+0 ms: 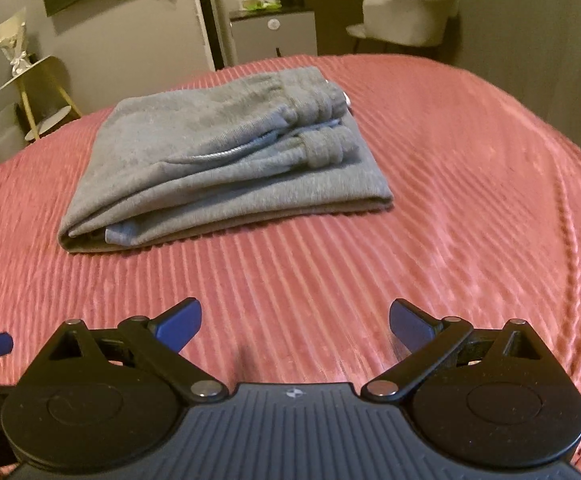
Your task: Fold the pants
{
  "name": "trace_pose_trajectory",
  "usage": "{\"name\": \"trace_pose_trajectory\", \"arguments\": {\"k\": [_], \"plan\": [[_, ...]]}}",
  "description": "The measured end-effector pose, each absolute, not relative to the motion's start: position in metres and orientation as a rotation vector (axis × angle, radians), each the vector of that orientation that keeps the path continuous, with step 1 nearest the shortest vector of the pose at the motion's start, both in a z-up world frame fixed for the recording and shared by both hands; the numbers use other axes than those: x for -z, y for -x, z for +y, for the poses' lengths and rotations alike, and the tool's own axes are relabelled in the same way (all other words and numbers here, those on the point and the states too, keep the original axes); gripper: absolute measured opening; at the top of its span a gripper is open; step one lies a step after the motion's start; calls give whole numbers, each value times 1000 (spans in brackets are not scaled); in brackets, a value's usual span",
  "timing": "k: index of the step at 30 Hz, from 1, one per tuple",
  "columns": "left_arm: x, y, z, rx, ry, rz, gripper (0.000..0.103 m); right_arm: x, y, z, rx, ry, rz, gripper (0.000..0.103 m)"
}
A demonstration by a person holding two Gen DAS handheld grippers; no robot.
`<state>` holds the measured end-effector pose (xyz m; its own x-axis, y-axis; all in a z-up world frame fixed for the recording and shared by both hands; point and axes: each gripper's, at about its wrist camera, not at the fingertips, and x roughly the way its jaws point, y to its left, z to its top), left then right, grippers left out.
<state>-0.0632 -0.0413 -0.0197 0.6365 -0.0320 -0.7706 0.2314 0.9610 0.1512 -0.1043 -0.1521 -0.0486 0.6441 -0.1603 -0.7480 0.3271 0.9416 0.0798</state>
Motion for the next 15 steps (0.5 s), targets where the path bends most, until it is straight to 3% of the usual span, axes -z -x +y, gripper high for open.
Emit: {"name": "trace_pose_trajectory", "arguments": {"k": [15], "plan": [[-4, 54, -75, 224, -385, 848, 100, 34, 101, -145, 256, -134, 883, 100]]}}
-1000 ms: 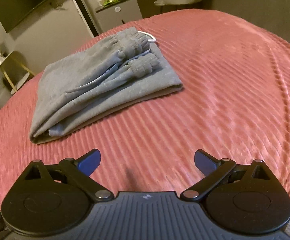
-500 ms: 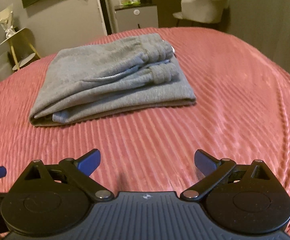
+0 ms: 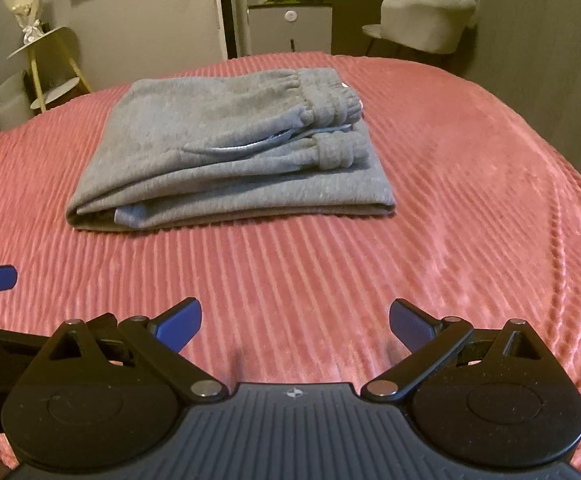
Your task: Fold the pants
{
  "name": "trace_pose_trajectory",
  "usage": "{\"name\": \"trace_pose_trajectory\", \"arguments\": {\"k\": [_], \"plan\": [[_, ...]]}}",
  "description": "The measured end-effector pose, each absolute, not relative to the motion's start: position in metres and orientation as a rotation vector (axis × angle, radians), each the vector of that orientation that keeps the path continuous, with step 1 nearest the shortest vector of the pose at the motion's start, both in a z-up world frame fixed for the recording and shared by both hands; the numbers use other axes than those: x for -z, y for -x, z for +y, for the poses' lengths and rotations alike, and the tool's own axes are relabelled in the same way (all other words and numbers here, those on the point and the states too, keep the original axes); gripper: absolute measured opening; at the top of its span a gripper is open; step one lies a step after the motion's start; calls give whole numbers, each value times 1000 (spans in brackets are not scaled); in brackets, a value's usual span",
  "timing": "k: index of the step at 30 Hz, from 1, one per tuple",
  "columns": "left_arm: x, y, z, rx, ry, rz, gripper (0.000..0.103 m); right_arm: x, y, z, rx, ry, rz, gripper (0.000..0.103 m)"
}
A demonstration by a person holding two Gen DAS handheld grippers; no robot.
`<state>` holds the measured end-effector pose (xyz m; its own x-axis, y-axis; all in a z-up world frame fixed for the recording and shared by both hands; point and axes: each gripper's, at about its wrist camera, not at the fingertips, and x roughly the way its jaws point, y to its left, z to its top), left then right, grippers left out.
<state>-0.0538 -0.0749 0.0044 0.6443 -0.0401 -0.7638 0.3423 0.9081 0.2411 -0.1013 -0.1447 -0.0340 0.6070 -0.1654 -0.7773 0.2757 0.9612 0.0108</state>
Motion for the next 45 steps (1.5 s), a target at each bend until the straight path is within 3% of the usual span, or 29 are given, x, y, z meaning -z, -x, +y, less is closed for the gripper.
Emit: {"name": "trace_pose_trajectory", "arguments": {"k": [20, 45], "plan": [[-29, -10, -66, 141, -270, 899, 100, 13, 40, -154, 304, -83, 937, 100], [-38, -15, -63, 114, -246, 902, 100, 11, 32, -156, 304, -93, 953, 100]]}}
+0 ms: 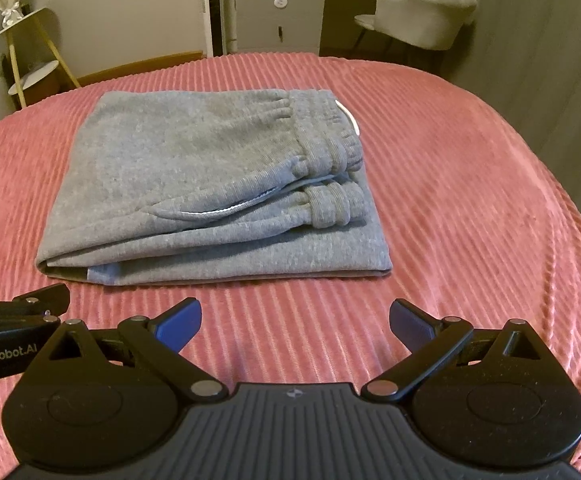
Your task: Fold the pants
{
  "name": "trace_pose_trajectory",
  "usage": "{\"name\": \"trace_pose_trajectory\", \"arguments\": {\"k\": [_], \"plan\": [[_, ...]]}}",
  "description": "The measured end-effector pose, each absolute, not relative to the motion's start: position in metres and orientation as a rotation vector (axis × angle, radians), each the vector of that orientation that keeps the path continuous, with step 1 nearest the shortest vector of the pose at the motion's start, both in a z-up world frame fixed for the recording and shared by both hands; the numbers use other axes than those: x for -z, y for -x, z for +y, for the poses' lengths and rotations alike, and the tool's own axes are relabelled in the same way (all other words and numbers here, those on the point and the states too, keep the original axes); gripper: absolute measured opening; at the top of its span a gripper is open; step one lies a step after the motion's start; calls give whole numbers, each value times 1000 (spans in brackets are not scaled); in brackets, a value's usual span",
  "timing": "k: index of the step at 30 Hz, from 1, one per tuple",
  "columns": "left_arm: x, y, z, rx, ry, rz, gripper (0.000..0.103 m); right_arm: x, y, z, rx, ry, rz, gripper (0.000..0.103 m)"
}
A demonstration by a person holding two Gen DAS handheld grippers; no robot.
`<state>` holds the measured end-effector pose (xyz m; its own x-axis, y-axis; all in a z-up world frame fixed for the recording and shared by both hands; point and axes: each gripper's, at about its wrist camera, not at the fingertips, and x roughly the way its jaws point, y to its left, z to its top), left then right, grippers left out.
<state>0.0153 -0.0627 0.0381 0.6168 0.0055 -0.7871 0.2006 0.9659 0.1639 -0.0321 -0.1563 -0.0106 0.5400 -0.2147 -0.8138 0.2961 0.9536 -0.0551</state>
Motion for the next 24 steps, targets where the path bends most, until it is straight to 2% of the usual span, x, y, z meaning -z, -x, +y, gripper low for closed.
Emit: {"name": "trace_pose_trajectory", "arguments": {"k": [24], "plan": [[-38, -16, -66, 120, -256, 916, 100, 9, 32, -155, 292, -91, 959, 100]]}}
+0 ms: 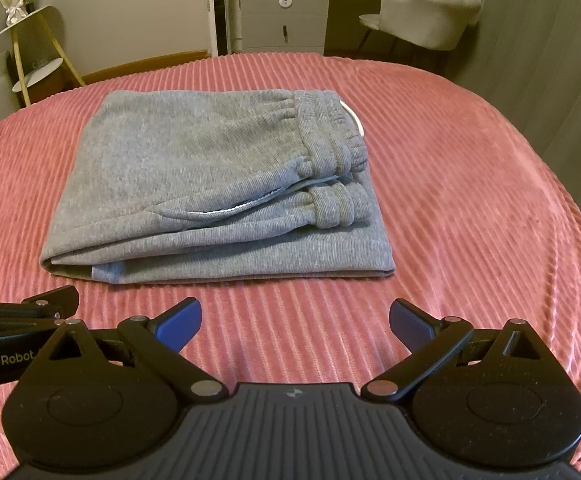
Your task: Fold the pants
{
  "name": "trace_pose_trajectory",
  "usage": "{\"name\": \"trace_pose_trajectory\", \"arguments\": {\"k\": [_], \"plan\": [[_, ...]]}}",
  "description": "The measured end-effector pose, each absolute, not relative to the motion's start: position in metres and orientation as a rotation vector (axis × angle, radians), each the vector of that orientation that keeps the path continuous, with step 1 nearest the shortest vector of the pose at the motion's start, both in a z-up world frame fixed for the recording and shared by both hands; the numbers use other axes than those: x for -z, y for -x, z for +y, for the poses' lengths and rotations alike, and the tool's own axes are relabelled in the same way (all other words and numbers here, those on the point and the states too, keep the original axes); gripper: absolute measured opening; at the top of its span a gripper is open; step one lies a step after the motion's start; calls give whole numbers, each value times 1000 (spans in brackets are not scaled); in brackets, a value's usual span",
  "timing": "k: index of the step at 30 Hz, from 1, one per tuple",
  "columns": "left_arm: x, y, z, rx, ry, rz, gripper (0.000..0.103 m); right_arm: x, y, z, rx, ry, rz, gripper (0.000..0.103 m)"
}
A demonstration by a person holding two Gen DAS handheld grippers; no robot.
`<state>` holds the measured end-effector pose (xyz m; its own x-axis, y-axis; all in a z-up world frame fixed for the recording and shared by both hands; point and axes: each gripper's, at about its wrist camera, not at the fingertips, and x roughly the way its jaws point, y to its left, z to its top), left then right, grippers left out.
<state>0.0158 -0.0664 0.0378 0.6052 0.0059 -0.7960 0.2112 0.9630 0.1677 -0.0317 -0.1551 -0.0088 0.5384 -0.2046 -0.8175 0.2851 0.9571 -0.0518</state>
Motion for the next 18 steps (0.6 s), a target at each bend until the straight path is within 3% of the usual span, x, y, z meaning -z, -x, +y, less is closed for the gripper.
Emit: {"name": "trace_pose_trajectory", "arguments": {"k": [18], "plan": [[-37, -16, -67, 121, -255, 923, 100, 10, 32, -155, 293, -89, 961, 100]]}}
